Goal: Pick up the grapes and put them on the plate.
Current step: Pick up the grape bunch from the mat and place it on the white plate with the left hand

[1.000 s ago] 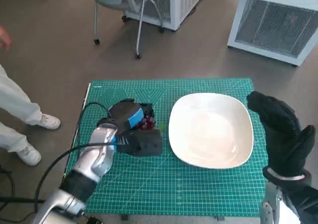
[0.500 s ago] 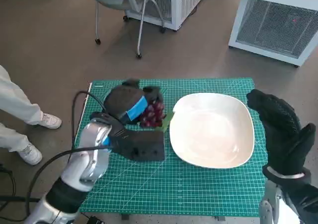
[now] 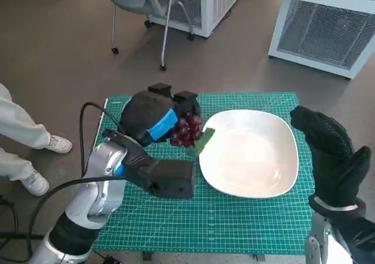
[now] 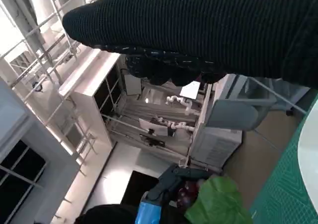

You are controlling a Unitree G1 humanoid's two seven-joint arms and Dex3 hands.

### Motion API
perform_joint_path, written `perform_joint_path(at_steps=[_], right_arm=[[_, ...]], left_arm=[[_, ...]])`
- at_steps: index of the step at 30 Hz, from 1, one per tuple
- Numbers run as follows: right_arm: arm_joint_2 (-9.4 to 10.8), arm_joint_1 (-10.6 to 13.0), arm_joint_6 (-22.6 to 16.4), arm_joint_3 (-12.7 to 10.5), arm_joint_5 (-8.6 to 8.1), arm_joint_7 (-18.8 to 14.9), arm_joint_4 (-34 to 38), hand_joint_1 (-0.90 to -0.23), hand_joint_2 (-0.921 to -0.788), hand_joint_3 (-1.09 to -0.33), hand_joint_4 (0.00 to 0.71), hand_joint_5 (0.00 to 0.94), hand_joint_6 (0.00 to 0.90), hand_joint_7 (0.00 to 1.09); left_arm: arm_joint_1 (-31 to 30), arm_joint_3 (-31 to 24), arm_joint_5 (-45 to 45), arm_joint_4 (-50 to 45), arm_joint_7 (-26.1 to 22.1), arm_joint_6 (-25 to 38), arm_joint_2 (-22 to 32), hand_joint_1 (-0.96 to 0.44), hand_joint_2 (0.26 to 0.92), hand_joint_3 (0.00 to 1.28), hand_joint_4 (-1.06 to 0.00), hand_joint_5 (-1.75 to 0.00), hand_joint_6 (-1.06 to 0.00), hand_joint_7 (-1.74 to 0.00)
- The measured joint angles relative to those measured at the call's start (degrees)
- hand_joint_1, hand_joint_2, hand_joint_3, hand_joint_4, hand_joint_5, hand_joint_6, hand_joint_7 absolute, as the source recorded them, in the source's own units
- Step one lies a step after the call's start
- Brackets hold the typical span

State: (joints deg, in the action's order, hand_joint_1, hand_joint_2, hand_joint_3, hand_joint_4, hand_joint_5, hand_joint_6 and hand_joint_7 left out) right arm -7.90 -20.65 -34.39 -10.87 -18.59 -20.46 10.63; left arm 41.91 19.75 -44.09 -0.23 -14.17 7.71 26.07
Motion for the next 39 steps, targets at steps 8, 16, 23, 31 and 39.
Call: perform_joint_path(at_steps=[8, 16, 23, 31, 39], right_arm=[[0.22, 0.27, 0.24, 0.03, 0.00, 0.40, -0.92, -0.512, -0.921, -0.537, 0.459, 0.000, 0.201, 0.46], [0.33, 0.98, 0.84, 0.01, 0.00, 0.79, -2.07, -0.518, -0.921, -0.539, 0.458, 0.000, 0.201, 0.47], [0.45, 1.88, 1.06, 0.02, -0.02, 1.14, -3.56, -0.513, -0.921, -0.539, 0.459, 0.001, 0.197, 0.48], [0.44, 2.93, 1.15, -0.14, -0.06, 1.32, -4.68, -0.505, -0.921, -0.544, 0.459, 0.001, 0.188, 0.49], [0.44, 3.33, 1.17, -0.21, -0.13, 1.38, -5.26, -0.500, -0.921, -0.548, 0.459, 0.001, 0.172, 0.50]], left_arm=[[2.95, 3.06, -1.45, 0.15, -4.24, 1.59, -4.22, 0.00, 0.889, 0.10, -0.72, -1.24, -0.66, -1.02], [9.80, 7.14, -2.30, 5.26, -5.84, 1.03, -11.24, 0.00, 0.917, 0.09, -0.66, -1.32, -0.64, -1.03], [16.64, 9.82, -2.37, 15.95, -5.32, -1.29, -16.33, 0.00, 0.919, 0.12, -0.65, -1.35, -0.58, -1.08], [20.82, 11.01, -1.20, 25.79, -5.37, -2.17, -20.84, 0.00, 0.921, 0.23, -0.48, -1.41, -0.47, -1.32], [22.71, 11.34, -0.68, 31.33, -5.13, -2.45, -23.24, 0.00, 0.921, 0.30, -0.39, -1.47, -0.39, -1.43]])
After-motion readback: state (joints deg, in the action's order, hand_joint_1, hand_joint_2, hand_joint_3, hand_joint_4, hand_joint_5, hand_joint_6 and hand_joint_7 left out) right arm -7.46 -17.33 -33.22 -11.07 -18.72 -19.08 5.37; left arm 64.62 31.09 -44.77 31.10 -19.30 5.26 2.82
